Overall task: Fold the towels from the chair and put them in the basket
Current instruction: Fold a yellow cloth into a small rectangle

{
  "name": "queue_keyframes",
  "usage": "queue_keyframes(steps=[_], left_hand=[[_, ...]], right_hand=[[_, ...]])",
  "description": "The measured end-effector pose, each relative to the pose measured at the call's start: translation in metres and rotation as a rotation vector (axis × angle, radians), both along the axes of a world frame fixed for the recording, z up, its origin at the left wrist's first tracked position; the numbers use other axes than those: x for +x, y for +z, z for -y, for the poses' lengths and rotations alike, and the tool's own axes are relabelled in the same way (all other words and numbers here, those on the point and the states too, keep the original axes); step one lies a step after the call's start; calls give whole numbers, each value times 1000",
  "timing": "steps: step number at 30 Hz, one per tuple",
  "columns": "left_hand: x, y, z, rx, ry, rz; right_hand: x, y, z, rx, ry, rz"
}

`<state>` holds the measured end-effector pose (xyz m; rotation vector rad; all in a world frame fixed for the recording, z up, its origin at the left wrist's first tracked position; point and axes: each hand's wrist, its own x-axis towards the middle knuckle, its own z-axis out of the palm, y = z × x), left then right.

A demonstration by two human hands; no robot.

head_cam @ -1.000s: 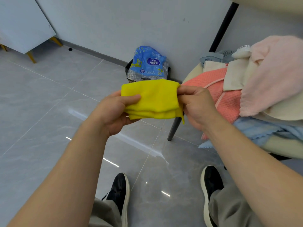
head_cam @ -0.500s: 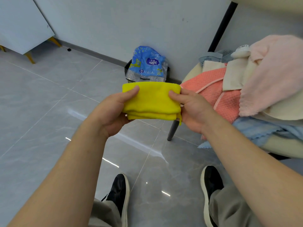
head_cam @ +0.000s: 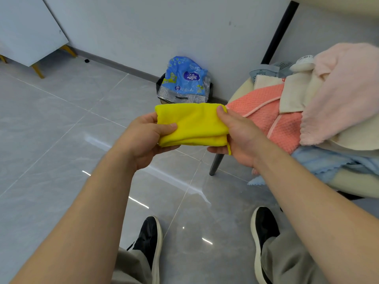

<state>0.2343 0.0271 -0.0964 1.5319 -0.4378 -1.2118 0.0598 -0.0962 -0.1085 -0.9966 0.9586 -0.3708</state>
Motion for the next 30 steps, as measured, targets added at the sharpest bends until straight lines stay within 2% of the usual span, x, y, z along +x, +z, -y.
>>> queue_keyframes(steps=[6,16,21,26,30], left_hand=[[1,5,-2,12,-27,34],[-1,7,-1,74,39,15],[2,-19,6,152,67,79],[25,-56,-9,335,144,47],[34,-82,-43,431,221,-58]], right_hand=[[-4,-3,0,-14,54,66],[-3,-2,-1,30,22,0],[5,-40,-9,0,0,-76],[29,-100,-18,293,-3,-81],[44,-123,-32,374,150,-162]])
